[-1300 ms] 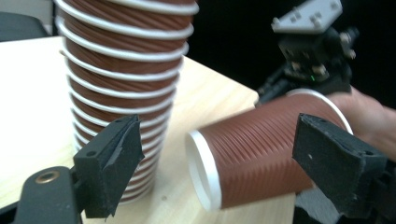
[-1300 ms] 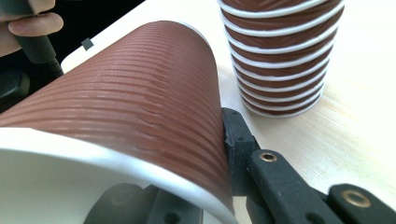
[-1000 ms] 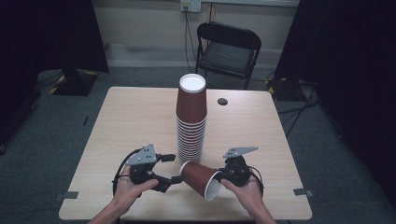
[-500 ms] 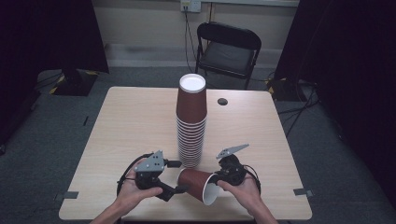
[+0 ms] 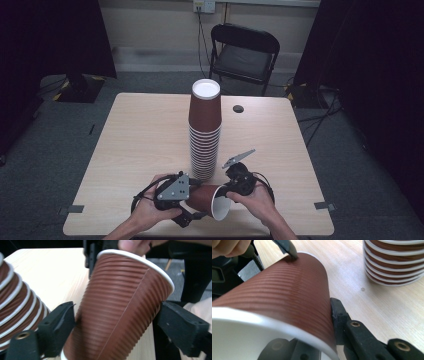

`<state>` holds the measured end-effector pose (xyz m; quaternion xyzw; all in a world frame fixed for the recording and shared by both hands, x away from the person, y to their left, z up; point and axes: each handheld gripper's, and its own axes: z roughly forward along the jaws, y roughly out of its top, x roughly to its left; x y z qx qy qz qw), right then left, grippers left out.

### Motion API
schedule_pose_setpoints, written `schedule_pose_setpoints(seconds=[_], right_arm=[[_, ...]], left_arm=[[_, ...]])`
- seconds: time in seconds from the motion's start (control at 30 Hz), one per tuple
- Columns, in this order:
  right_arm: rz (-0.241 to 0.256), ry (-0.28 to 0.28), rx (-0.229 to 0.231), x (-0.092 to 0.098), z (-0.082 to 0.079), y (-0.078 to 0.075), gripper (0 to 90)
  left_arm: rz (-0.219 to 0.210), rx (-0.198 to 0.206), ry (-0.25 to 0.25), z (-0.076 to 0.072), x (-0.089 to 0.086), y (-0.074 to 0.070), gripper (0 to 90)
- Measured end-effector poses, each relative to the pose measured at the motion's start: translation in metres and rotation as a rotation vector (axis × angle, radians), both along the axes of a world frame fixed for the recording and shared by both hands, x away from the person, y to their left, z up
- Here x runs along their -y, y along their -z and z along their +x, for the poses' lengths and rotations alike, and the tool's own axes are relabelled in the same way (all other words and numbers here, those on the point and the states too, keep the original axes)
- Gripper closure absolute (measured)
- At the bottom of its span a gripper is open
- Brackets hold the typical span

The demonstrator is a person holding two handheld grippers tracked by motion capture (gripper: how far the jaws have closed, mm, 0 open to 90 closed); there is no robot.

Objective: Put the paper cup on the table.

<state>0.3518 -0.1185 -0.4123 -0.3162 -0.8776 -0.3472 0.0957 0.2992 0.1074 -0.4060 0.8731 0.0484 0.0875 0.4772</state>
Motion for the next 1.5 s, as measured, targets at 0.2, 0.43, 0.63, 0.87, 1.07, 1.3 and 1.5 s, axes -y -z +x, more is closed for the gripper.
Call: schedule_pose_setpoints(seconds=[0.2, 0.43, 0.63, 0.87, 1.07, 1.3, 1.5], right_arm=[[-0.047, -0.029, -0.055, -0.008, 0.007, 0.004, 86.7], [-0.103, -0.057, -0.103, -0.017, 0.013, 0.009, 86.7], [-0.115, -0.074, -0.117, -0.027, 0.014, 0.006, 86.7], [-0.125, -0.075, -0.158, -0.034, 0.017, 0.009, 86.7], [-0.117, -0.078, -0.184, -0.036, 0.018, 0.01, 86.7], [-0.119, -0.079, -0.201, -0.036, 0.016, 0.009, 86.7], [-0.118, -0.065, -0.201, -0.035, 0.015, 0.009, 86.7]], left_arm=[[0.052, 0.05, 0.033, -0.002, 0.005, 0.005, 12.2], [0.102, 0.095, 0.051, -0.006, 0.014, 0.009, 10.2], [0.101, 0.091, 0.056, -0.005, 0.017, 0.011, 5.2], [0.114, 0.093, 0.022, -0.006, 0.022, 0.018, 3.7], [0.129, 0.122, 0.032, -0.007, 0.024, 0.02, 5.9], [0.147, 0.156, 0.033, -0.009, 0.027, 0.023, 7.7], [0.149, 0.169, 0.029, -0.01, 0.029, 0.025, 8.1]])
